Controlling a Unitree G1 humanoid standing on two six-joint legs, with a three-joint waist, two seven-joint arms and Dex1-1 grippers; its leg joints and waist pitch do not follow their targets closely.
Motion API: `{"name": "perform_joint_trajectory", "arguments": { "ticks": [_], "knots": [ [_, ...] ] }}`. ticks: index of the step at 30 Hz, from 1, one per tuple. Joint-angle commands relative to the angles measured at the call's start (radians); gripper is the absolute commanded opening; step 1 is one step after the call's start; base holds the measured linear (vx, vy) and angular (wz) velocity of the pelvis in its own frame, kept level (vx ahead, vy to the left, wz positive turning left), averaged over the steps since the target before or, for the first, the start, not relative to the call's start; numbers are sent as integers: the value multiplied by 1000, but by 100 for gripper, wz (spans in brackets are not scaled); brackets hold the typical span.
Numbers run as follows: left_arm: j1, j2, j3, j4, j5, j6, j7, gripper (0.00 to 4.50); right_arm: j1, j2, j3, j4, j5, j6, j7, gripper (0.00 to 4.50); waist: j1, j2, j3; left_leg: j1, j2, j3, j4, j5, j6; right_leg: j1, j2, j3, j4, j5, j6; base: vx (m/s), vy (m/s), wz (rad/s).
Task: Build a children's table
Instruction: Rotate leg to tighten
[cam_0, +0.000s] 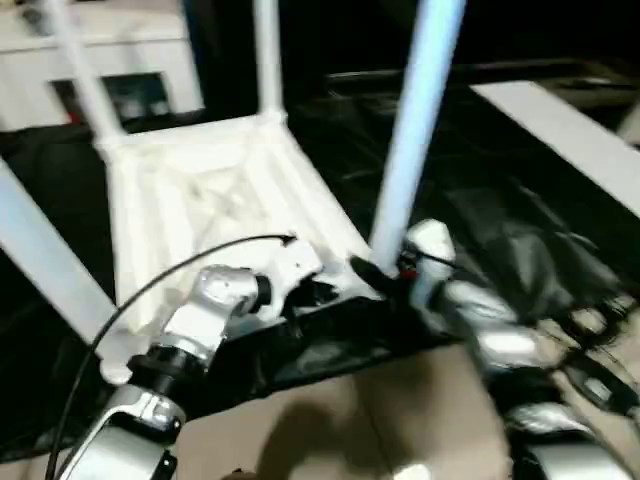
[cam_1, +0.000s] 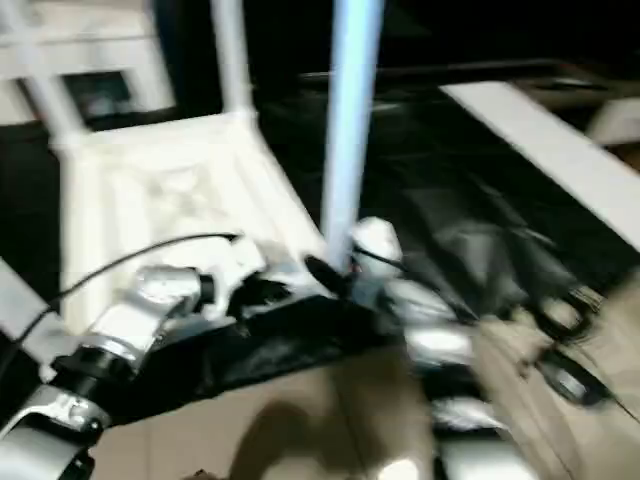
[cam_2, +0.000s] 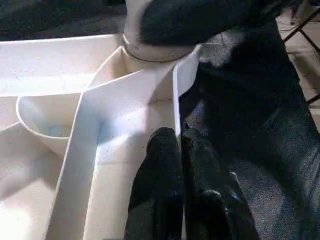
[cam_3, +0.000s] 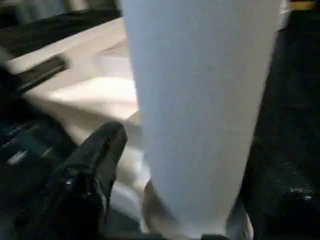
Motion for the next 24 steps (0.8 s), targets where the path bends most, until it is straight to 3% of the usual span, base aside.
{"name": "perform_joint_trajectory", "arguments": {
  "ticks": [1, 3, 5, 7, 8, 12, 13, 18, 19, 21, 24],
  "knots": [
    [15, -5, -14, 21, -10, -15, -6, 0, 30, -39, 5, -66, 32, 52, 97, 380, 7, -14, -62, 12, 33, 0, -55, -231, 90, 37, -57, 54, -61, -212, -223, 65, -40, 12],
    [14, -5, -15, 25, -9, -17, -10, 0, 50, -83, -6, -100, 49, 79, 137, 404, 17, -17, -70, -11, 28, 1, -45, -128, 113, 48, -58, 52, -41, -101, -232, 27, -17, 0],
    [13, -4, -15, 28, -9, -20, -15, 0, 65, -120, -14, -116, 55, 91, 164, 419, 20, -13, -65, -8, 27, 3, -43, -151, 114, 40, -57, 49, -48, -147, -221, 0, 0, 0],
    [11, -1, -19, 32, -12, -27, -22, 0, 91, -185, -24, -141, 60, 110, 193, 437, 26, -16, -63, -7, 28, 1, -44, -176, 104, 42, -56, 48, -54, -213, -201, 0, 0, 0],
    [10, -1, -23, 33, -15, -30, -24, 0, 98, -207, -31, -141, 56, 110, 189, 445, 29, -15, -62, -4, 29, -1, -47, -193, 90, 39, -57, 48, -62, -274, -176, 0, 0, 0],
    [9, -1, -22, 34, -15, -34, -28, 0, 112, -237, -34, -129, 24, 96, 150, 445, 23, -19, -60, -6, 26, -3, -49, -212, 73, 37, -57, 46, -69, -344, -150, 0, 0, 0],
    [10, -2, -23, 33, -15, -34, -28, 0, 117, -243, -34, -125, 13, 89, 139, 445, 22, -24, -60, -6, 25, -2, -49, -213, 73, 37, -56, 46, -70, -348, -149, 0, 0, 0],
    [19, 3, -26, 26, -19, -35, -34, 0, 142, -235, -45, -170, 49, 123, 135, 445, 22, -21, -62, -7, 27, -3, -47, -191, 86, 38, -54, 45, -63, -298, -160, 0, 0, 0],
    [21, 4, -28, 24, -21, -35, -37, 0, 142, -229, -42, -184, 56, 127, 134, 445, 23, -14, -63, -7, 27, -4, -47, -189, 87, 39, -55, 46, -61, -289, -163, 0, 0, 0],
    [23, 6, -32, 22, -22, -36, -45, 0, 135, -217, -34, -201, 62, 135, 127, 445, 22, -17, -63, -8, 27, -3, -47, -190, 88, 39, -55, 45, -62, -285, -164, 0, 0, 0],
    [27, 13, -38, 10, -27, -34, -67, 0, 97, -188, -12, -177, 29, 91, 85, 445, 22, -17, -64, -7, 27, -4, -48, -188, 77, 38, -58, 45, -62, -296, -165, 0, 0, 0]
  ]
}}
